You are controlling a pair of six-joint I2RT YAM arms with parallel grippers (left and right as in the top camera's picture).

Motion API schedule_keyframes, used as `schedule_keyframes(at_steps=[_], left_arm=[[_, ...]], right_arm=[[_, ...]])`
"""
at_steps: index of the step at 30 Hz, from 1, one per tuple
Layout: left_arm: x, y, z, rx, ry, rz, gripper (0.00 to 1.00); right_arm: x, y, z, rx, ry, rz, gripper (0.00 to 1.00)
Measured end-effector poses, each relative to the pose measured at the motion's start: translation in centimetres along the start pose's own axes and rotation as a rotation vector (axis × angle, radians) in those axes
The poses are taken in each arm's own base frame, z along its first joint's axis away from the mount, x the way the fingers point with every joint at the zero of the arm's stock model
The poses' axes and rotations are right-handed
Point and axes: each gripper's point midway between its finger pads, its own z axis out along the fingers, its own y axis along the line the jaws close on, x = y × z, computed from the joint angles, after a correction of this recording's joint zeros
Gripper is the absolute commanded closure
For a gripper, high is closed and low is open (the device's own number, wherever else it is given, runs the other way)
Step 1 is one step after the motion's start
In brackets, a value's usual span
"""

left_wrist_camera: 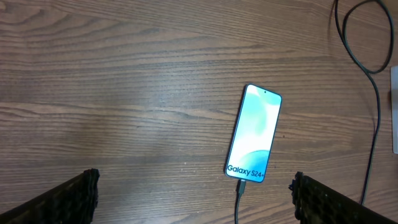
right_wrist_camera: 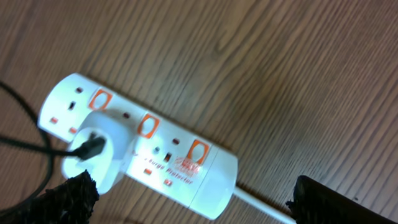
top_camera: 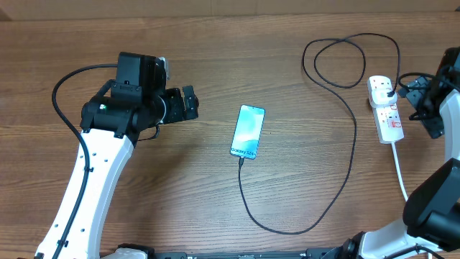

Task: Plug charger to phone and switch on socket
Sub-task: 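Move the right gripper over to the white power strip's switches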

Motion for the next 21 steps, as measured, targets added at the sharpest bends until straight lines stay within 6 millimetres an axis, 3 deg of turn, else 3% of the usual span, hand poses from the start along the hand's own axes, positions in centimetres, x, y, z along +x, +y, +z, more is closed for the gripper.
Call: schedule_keyframes(at_steps=[12,21], left_arm=[[0.0,0.0,0.0,0.0,0.0,0.0,0.01],[0.0,0.0,0.0,0.0,0.0,0.0,0.0]], right_arm=[[0.5,-0.7,4.5,-0.013,-0.07,0.029,0.0],[1.1,-0.8,6.0,-0.028,-0.092,0.034,0.0]])
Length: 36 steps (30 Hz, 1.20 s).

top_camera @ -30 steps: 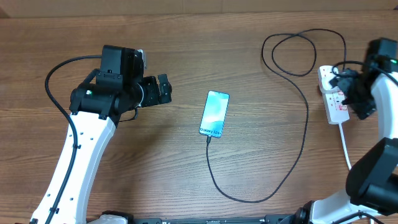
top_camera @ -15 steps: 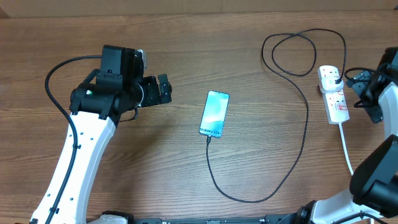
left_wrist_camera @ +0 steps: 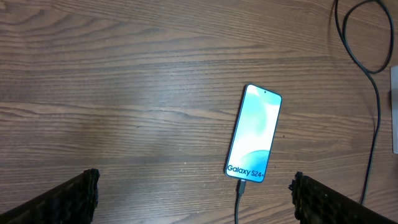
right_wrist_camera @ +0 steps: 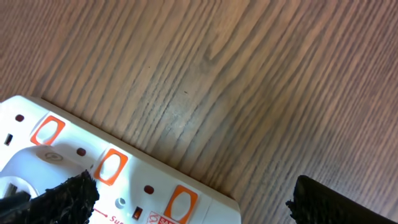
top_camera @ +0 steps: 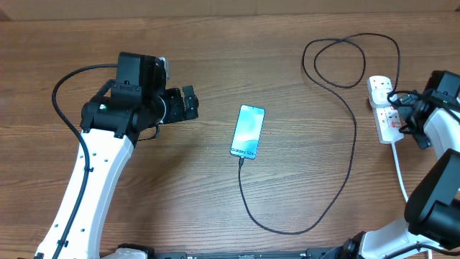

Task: Plug charger to phone and switch on socket

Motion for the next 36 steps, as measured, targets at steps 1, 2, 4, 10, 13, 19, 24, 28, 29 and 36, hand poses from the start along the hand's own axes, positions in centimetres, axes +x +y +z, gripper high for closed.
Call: schedule_keyframes(at_steps=[1,2,4,10,13,19,24,28,29,36], left_arm=[[0.0,0.0,0.0,0.0,0.0,0.0,0.0],[0.0,0.0,0.0,0.0,0.0,0.001,0.01],[0.0,0.0,0.0,0.0,0.0,0.0,0.0],[0.0,0.0,0.0,0.0,0.0,0.0,0.0],[0.0,0.0,0.0,0.0,0.0,0.0,0.0],[0.0,0.0,0.0,0.0,0.0,0.0,0.0],[0.0,0.0,0.0,0.0,0.0,0.0,0.0],[0.0,0.0,0.0,0.0,0.0,0.0,0.0],[0.0,0.0,0.0,0.0,0.0,0.001,0.0],[0.0,0.0,0.0,0.0,0.0,0.0,0.0]], right_arm=[[-0.1,0.1,0.1,-0.004,-0.006,0.002,0.0],[-0.2,0.2,0.1,-0.009,-0.013,0.004,0.0],[-0.3,0.3,0.3,-0.017,-0.024,0.006,0.0],[-0.2,0.3,0.7,-0.027,-0.04,0.01,0.0],[-0.2,0.4,1.1,-0.03,-0.041,0.011,0.0],[0.5,0.6,2.7,-0.029,-0.018,0.006,0.0],[1.0,0.6,3.4,-0.026,-0.001,0.004,0.0],[0.8,0.7,3.4,-0.032,-0.01,0.005,0.0],[0.8,0.7,3.4,-0.032,-0.01,0.006,0.0],[1.5,1.2,3.3,-0.06,0.025,0.004,0.0]])
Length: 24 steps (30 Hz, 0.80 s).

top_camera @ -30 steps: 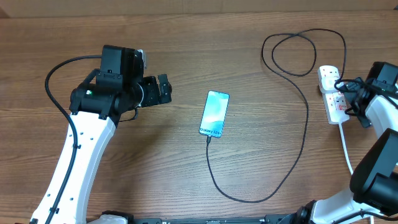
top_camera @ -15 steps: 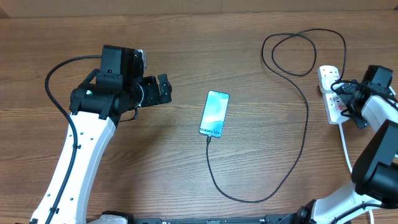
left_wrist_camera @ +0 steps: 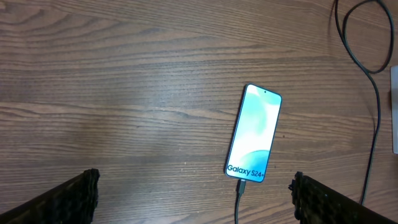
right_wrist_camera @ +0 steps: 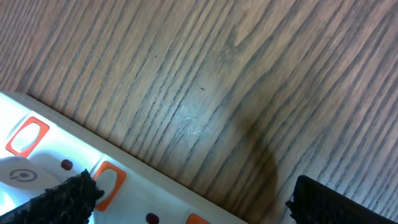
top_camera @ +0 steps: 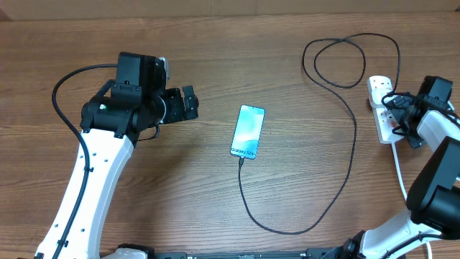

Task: Plug charger to phone and switch on socket

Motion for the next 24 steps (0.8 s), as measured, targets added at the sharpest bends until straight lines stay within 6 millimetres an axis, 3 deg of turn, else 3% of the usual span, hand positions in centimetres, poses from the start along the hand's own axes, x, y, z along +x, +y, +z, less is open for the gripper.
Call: schedule_keyframes(at_steps=[24], left_arm=[[0.0,0.0,0.0,0.0,0.0,0.0,0.01]], right_arm=[[0.65,-0.41,-0.04,0.006,0.038,0.013,0.0]])
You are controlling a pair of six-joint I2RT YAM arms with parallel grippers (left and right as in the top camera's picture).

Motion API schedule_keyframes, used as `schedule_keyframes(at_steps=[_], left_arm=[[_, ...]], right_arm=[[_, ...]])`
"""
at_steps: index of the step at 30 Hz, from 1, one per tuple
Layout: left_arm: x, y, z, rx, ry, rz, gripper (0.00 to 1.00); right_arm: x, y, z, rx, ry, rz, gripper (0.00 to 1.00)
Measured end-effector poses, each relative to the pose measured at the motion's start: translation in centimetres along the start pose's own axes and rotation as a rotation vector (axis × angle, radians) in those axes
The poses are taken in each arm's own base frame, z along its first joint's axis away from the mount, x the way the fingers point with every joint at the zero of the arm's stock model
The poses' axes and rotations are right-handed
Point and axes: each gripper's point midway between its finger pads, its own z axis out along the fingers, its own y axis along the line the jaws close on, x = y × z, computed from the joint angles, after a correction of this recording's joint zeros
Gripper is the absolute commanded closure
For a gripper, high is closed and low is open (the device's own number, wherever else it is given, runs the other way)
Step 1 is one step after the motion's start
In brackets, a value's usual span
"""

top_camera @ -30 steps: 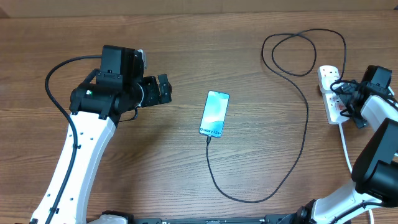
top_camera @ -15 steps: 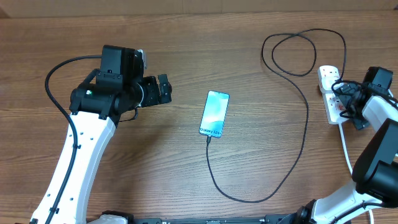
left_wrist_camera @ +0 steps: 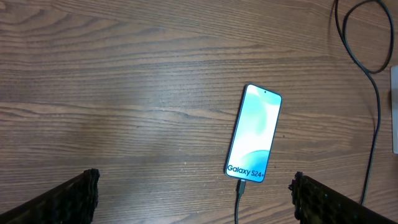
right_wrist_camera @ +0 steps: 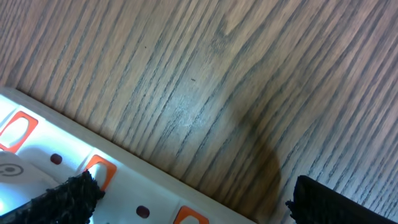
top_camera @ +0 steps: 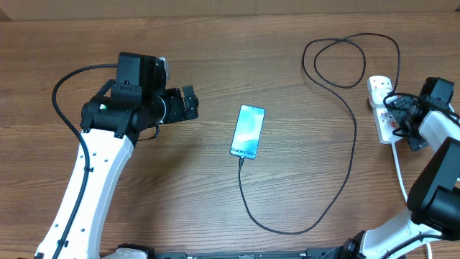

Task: Plug charger to phone and switch on socket

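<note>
The phone (top_camera: pixel 248 130) lies face up mid-table, screen lit and reading "Galaxy S24+" (left_wrist_camera: pixel 255 132). A black cable (top_camera: pixel 277 224) is plugged into its near end (left_wrist_camera: pixel 240 185) and loops round to a white plug in the white power strip (top_camera: pixel 384 108) at the right. My right gripper (top_camera: pixel 404 124) is low over the strip, jaws open, one finger (right_wrist_camera: pixel 68 196) touching an orange switch (right_wrist_camera: pixel 99 170). The left gripper (left_wrist_camera: pixel 196 202) stays open, raised to the left of the phone (top_camera: pixel 188 103).
The cable's slack forms a coil (top_camera: pixel 350 61) at the back right. The strip's white lead (top_camera: pixel 399 169) runs toward the table's front edge. Bare wood (top_camera: pixel 302 165) surrounds the phone.
The right wrist view shifted slightly, with the strip a little higher and the finger now at the orange switch. Phone, cable and left arm are unchanged.
The phone was lit with the cable plugged in at every moment. My right gripper was open above the whole strip, then closer with the strip filling the lower left of its view, then lower still, and now has a finger on a switch.
</note>
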Motion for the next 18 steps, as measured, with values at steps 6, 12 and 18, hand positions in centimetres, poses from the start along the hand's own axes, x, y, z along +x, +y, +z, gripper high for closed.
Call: schedule_keyframes(at_steps=[6,12,18], left_arm=[[0.0,0.0,0.0,0.0,0.0,0.0,0.01],[0.0,0.0,0.0,0.0,0.0,0.0,0.01],[0.0,0.0,0.0,0.0,0.0,0.0,0.0]], right_arm=[[0.5,0.1,-0.1,-0.011,0.028,-0.002,0.0],[1.1,0.5,-0.2,-0.027,0.053,-0.007,0.0],[1.4,0.6,-0.3,-0.032,0.063,-0.009,0.0]])
